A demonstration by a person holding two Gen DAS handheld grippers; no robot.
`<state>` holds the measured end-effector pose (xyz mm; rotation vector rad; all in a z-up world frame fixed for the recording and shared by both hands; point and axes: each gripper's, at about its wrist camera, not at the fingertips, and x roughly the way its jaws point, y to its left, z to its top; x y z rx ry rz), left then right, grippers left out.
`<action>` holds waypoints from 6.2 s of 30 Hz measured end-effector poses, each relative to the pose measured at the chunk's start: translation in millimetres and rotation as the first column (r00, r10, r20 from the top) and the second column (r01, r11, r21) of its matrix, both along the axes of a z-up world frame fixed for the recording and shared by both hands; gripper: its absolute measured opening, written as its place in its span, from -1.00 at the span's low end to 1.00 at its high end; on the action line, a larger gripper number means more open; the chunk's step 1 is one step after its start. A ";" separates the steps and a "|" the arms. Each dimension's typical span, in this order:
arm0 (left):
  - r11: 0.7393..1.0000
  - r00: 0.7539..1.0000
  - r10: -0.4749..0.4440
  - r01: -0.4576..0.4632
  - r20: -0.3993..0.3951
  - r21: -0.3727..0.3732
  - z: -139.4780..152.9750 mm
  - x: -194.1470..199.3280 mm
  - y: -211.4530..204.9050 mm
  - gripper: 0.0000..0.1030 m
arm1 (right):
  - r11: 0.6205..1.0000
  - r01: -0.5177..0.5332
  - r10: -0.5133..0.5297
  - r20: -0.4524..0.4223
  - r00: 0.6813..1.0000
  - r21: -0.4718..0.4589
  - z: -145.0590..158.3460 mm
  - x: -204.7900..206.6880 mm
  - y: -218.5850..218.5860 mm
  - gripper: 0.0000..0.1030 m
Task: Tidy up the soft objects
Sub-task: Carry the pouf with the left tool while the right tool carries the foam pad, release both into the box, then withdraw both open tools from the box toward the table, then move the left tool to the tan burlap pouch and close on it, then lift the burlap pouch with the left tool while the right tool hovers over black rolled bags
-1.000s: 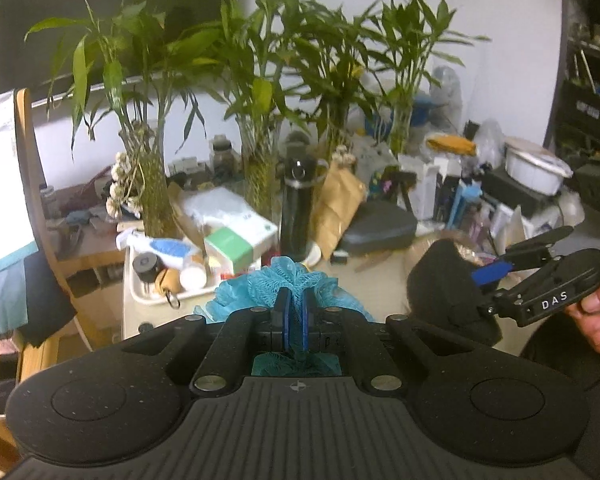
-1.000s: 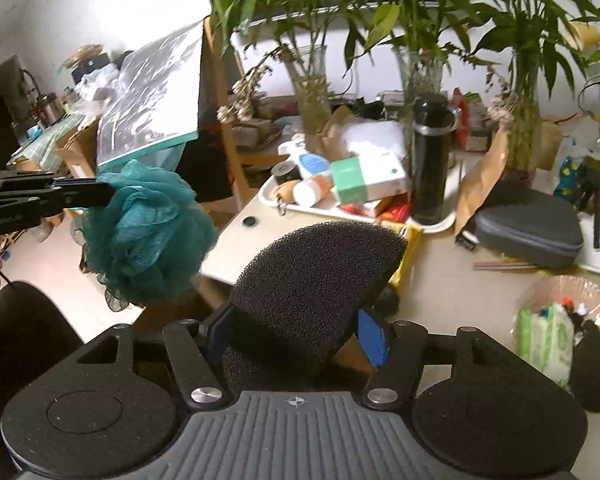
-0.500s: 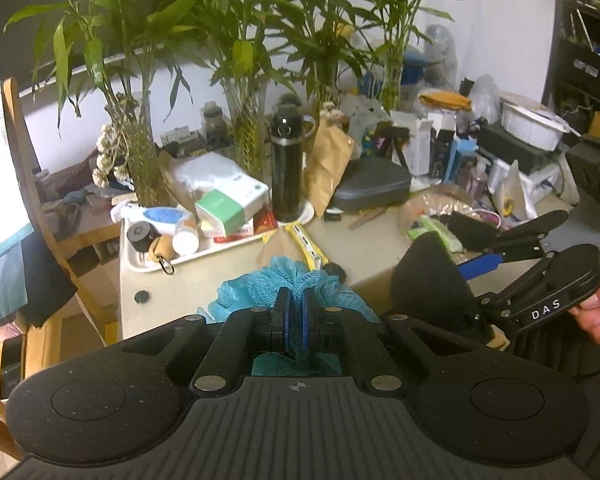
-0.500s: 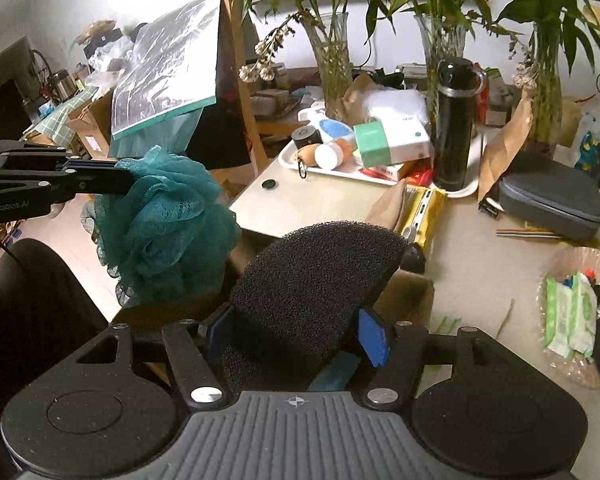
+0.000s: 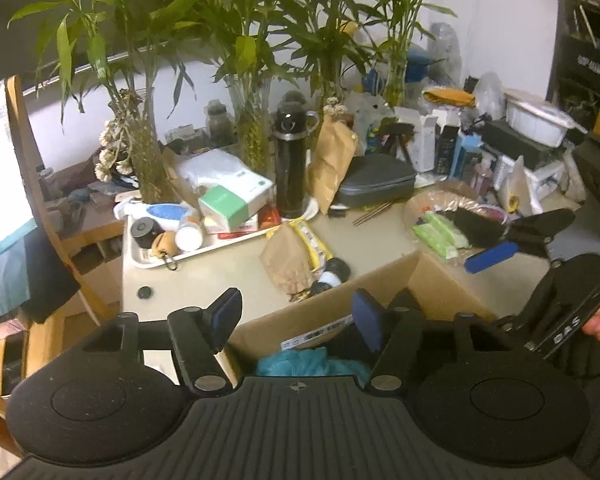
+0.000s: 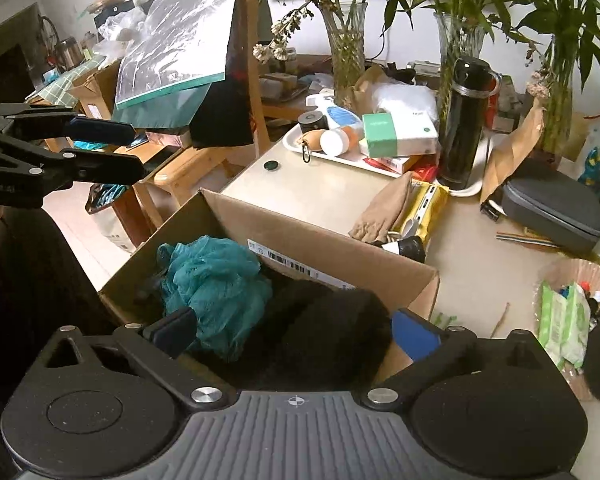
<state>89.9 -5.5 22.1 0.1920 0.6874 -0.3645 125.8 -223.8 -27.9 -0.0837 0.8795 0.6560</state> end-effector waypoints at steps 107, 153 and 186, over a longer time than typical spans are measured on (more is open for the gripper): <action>0.996 0.920 0.034 -0.064 -0.390 -0.065 -135.8 271.4 -70.3 0.16 | 0.863 0.497 -0.503 0.053 0.863 0.094 -59.8 143.8 -91.8 1.00; 0.970 0.989 0.057 -0.088 -0.139 -0.227 -53.6 229.9 -40.9 -0.94 | 0.836 0.539 -0.542 0.006 0.840 0.105 -68.1 150.9 -99.5 1.00; 0.948 0.997 0.054 -0.067 -0.053 -0.311 -24.7 153.4 32.1 -0.94 | 0.976 0.209 -0.203 -0.090 0.975 0.061 -109.5 216.6 -45.9 1.00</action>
